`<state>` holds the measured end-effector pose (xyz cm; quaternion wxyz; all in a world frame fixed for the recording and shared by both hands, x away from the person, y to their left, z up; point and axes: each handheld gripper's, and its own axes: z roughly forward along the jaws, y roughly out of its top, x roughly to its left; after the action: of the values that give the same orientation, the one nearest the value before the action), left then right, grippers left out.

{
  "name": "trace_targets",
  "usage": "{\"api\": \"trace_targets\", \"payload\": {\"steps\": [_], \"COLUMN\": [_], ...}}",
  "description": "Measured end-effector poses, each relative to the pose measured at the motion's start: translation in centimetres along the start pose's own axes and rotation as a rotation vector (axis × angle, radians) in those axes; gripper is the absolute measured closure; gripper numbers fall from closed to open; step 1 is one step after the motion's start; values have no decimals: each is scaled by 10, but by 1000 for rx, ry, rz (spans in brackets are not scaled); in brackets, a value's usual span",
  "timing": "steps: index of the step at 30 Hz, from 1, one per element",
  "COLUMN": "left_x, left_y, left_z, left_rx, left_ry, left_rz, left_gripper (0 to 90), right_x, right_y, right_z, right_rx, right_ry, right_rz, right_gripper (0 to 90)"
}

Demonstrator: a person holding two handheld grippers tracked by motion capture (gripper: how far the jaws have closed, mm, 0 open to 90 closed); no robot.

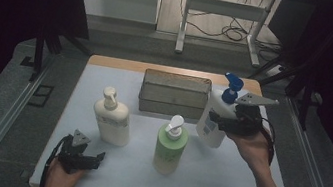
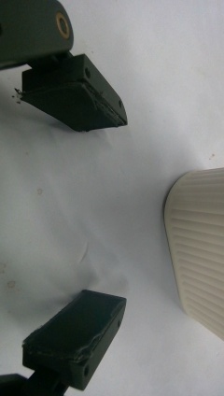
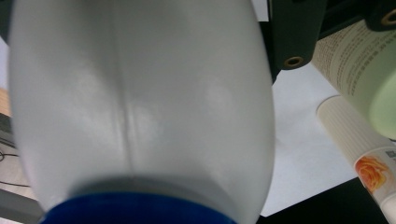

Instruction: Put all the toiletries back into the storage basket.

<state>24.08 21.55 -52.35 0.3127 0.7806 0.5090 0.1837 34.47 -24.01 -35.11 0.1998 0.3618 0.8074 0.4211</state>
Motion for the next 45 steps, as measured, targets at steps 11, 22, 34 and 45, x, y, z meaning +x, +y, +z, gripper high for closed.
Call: {"api": "trace_targets", "payload": {"steps": [11,22,34,45], "left_x": [0,0,0,0], "left_y": [0,0,0,0], "left_z": [0,0,0,0], "left_rx": [0,-4,-5,-5], "left_ry": [0,0,-1,-1], "left_rz": [0,-5,-6,-6], "left_gripper": [121,121,121,121], "right_x": [0,3,4,7], "right_y": [14,29,40,57], "right_z": [2,7,14,23], "right_rx": [-7,-15,-25,-34], "right_ry": [-6,-17,-25,-31], "right_rz": [-2,-23,-16,-23], "right_gripper": [385,386,386,387]}}
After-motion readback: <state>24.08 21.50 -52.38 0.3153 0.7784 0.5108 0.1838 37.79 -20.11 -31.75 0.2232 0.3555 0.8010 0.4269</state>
